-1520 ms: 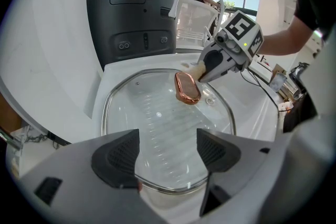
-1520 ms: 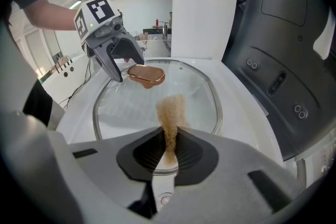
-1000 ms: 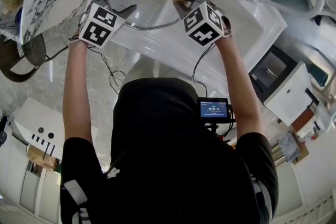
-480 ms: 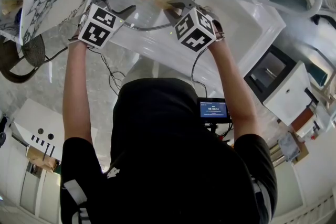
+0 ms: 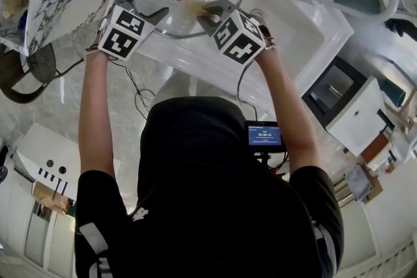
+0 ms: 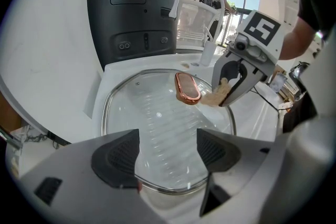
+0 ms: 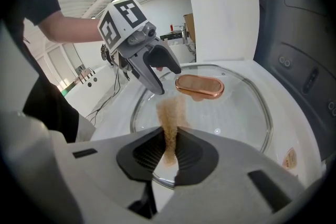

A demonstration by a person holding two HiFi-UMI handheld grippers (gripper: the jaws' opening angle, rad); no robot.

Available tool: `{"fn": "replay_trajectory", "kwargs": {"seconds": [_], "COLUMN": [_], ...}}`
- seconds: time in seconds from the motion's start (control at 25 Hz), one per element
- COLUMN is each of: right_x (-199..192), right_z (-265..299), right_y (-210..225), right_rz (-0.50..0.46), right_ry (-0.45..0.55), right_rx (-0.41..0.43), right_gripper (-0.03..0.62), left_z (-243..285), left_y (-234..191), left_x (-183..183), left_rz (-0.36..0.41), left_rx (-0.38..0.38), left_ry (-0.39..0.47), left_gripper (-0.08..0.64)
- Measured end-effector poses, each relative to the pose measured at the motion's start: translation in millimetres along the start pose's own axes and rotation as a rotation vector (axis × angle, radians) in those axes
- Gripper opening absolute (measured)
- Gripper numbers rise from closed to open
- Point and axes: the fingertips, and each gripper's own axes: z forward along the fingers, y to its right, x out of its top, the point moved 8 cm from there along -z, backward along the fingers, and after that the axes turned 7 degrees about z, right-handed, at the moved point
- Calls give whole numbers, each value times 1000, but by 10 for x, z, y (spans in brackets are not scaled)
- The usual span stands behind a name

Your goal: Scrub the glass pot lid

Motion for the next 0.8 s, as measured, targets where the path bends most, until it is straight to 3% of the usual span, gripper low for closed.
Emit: {"fn": "replay_trajectory", "kwargs": {"seconds": [0.52,0.8], "right_x": [87,104], "right_z": [-203,-372], "right_y": [-109,-169], "right_rz": [21,86], "right_ry": [34,82], "right_rx": [10,-14], "right_gripper": [25,25], "left_z": [-21,-108], "left_y": [9,81], "left_x": [-39,-28], "left_rz": [15,-42], "left_rx": [22,50], "left_ry": [56,78], "left_gripper": [313,313]}}
